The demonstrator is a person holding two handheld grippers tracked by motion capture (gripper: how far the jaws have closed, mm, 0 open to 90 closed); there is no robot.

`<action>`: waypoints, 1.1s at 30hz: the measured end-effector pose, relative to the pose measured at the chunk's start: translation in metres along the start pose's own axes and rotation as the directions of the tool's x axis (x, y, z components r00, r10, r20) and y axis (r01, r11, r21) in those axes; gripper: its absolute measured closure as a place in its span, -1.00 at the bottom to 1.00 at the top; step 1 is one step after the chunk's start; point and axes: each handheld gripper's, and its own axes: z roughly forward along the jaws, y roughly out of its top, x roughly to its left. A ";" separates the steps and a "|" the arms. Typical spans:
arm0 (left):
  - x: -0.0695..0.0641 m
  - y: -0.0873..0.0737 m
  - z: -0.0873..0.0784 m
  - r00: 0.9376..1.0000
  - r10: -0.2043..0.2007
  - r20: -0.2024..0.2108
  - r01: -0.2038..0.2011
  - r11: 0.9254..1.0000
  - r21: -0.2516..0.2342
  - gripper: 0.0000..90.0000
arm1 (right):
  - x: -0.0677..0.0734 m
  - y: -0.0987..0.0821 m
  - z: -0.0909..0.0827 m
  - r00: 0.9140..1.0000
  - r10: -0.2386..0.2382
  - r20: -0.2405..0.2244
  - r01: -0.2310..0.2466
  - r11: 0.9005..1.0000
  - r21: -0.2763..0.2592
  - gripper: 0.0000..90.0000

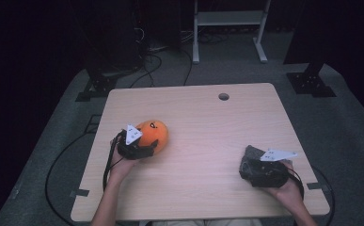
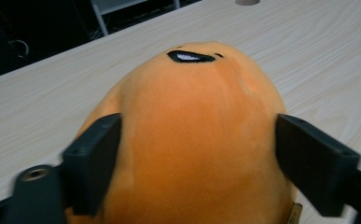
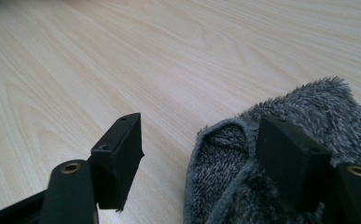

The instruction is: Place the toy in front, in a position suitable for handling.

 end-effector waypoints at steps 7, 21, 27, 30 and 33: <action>-0.008 0.003 -0.003 0.998 0.055 -0.026 -0.055 0.998 0.021 -0.04 | 0.000 0.000 0.000 1.000 0.000 -0.003 0.000 1.000 0.000 -0.31; -0.011 0.023 -0.023 0.998 -0.010 0.057 0.014 0.997 -0.073 0.13 | -0.003 0.001 -0.004 1.000 0.006 0.010 -0.006 1.000 -0.022 -0.31; -0.040 0.038 -0.023 0.978 0.033 0.207 -0.006 0.992 -0.127 0.09 | -0.007 0.000 -0.007 0.999 0.023 0.021 -0.023 0.999 -0.031 -0.31; -0.054 0.042 -0.020 0.971 0.061 0.232 -0.032 0.991 -0.127 0.09 | -0.008 0.000 -0.008 0.999 0.024 0.027 -0.023 0.999 -0.031 -0.31; -0.075 0.046 -0.014 0.956 0.084 0.282 -0.049 0.991 -0.128 0.07 | -0.009 0.000 -0.009 0.999 0.026 0.028 -0.025 0.999 -0.036 -0.31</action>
